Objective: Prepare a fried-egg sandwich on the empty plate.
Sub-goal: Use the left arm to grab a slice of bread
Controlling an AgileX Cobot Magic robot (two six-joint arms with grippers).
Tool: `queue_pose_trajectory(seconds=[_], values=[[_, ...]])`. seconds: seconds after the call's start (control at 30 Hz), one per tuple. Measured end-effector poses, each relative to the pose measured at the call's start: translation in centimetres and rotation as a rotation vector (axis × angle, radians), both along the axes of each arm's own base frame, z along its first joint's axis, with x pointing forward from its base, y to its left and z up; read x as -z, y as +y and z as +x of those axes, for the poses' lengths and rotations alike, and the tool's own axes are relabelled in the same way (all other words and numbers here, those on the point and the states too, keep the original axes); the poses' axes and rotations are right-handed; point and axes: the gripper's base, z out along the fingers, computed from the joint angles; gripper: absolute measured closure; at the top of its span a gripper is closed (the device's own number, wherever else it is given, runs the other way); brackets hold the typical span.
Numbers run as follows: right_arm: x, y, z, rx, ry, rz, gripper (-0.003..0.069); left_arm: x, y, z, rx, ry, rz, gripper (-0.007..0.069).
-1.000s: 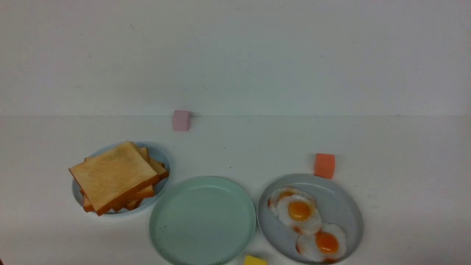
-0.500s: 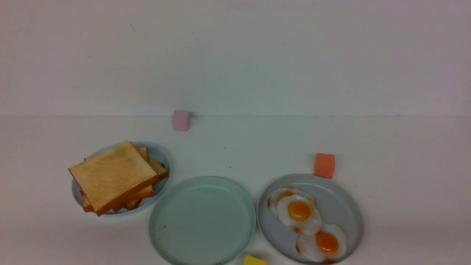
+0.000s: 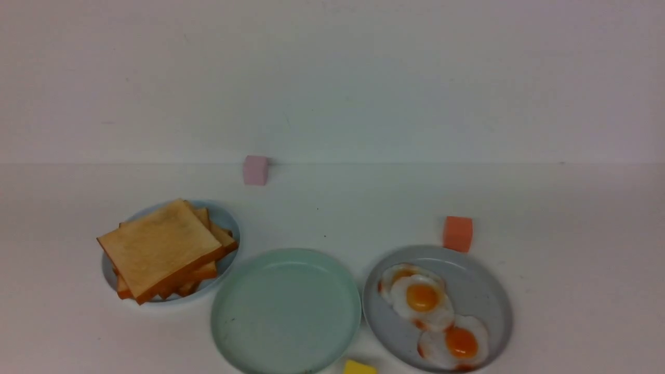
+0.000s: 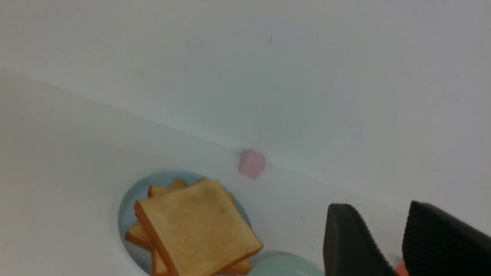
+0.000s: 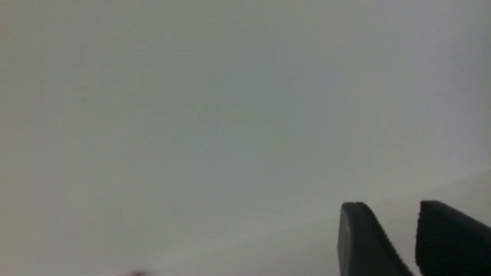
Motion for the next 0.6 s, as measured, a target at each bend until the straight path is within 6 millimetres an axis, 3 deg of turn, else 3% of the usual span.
queue_pose_trajectory(seconds=[0.2,0.37,0.6], values=[[2.3,0.8,2.0,-0.067,0.155,-0.008,0.0418,0.9,-0.2,1.7,0.014,0.087,-0.004,0.0386],[4.5,2.1,2.1,-0.185,0.216,-0.034,0.0418,2.3,-0.5,3.0,0.038,0.221,-0.028,0.0386],[6.9,3.8,1.5,-0.350,0.331,-0.081,0.0418,4.5,-1.3,6.5,0.049,0.400,-0.225,0.0386]])
